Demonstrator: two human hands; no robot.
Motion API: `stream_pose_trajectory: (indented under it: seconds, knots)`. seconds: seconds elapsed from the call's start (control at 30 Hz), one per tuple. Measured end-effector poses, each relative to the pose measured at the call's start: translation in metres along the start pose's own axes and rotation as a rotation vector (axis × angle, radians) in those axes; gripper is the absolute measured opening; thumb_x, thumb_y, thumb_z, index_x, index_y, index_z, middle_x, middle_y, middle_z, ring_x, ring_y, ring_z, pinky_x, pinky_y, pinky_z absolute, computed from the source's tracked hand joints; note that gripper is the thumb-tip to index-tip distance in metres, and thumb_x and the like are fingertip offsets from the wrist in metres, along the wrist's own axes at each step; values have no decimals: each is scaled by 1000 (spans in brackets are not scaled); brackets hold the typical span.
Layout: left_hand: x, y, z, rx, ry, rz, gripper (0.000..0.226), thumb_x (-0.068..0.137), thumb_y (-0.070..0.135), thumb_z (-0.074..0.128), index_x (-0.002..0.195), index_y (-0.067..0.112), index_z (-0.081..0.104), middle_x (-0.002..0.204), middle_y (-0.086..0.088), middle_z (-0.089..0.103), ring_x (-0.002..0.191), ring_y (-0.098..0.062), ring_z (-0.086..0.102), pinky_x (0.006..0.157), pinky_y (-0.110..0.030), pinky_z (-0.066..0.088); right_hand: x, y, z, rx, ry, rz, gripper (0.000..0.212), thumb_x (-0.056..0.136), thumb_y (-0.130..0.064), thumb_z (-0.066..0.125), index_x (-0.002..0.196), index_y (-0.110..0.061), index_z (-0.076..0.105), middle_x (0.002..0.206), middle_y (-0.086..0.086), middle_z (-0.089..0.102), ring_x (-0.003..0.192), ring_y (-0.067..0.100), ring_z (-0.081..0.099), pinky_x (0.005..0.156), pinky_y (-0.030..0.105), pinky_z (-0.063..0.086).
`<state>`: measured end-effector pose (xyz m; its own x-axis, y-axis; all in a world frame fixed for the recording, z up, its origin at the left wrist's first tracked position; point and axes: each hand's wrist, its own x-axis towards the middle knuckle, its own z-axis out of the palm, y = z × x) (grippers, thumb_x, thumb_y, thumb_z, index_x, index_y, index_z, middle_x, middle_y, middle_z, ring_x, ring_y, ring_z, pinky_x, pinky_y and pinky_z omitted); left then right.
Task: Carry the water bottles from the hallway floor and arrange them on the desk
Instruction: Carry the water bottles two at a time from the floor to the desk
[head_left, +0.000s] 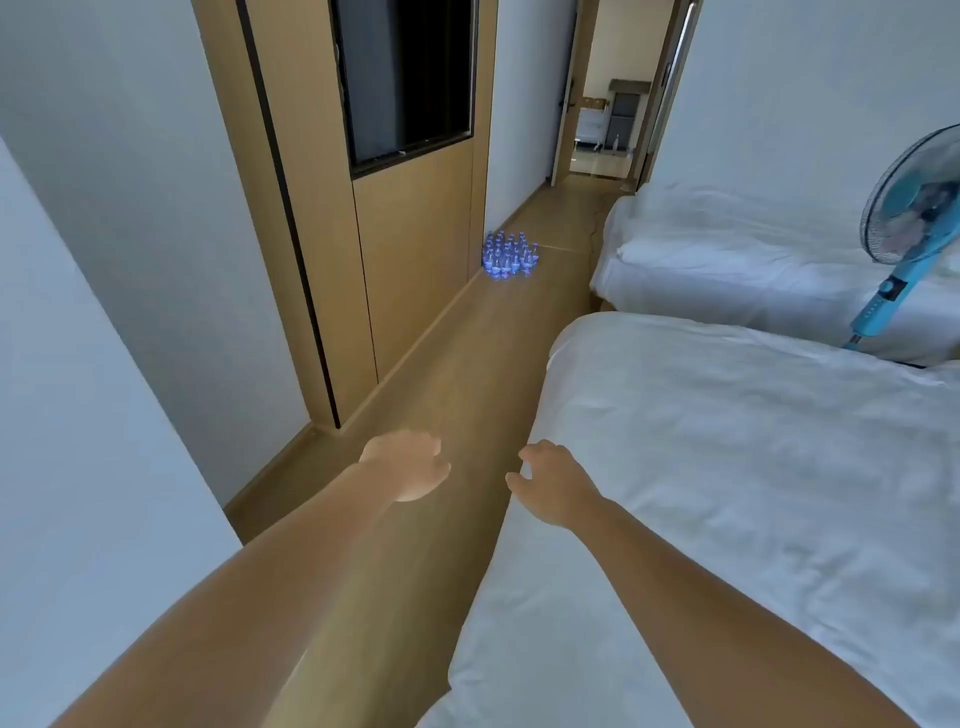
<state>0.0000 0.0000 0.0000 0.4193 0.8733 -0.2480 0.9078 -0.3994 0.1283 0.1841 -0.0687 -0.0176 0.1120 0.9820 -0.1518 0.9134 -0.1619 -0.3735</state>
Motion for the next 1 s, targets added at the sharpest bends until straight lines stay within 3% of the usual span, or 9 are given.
stream_pose_trajectory:
  seconds: [0.27, 0.6, 0.83, 1.0]
  knots:
    - [112, -47, -29, 34, 13, 57, 44, 97, 39, 34, 130, 15, 48, 127, -4, 55, 113, -25, 53, 86, -36, 44, 120, -19, 5, -1, 34, 61, 53, 96, -39, 42, 142, -12, 35, 146, 6, 36, 133, 22, 35, 106, 34, 36]
    - [266, -154, -101, 40, -87, 134, 42, 98, 36, 37, 128, 10, 51, 128, -8, 55, 116, -27, 52, 92, -36, 44, 298, -77, 8, 53, 32, 190, 55, 96, -38, 43, 143, -11, 35, 150, 5, 31, 137, 23, 28, 109, 37, 31]
    - [350, -195, -121, 22, -100, 140, 41, 99, 35, 37, 125, 7, 53, 123, -11, 57, 110, -29, 55, 87, -35, 45, 384, -87, 5, 52, 16, 234, 49, 95, -34, 46, 136, -8, 43, 140, 8, 41, 131, 25, 35, 105, 37, 36]
    - [418, -191, -126, 19, -72, 155, 39, 97, 36, 38, 122, 10, 55, 117, -8, 60, 103, -26, 56, 72, -29, 38, 452, -68, 0, 77, 15, 270, 43, 92, -29, 46, 130, -8, 47, 133, 9, 44, 125, 25, 37, 98, 35, 37]
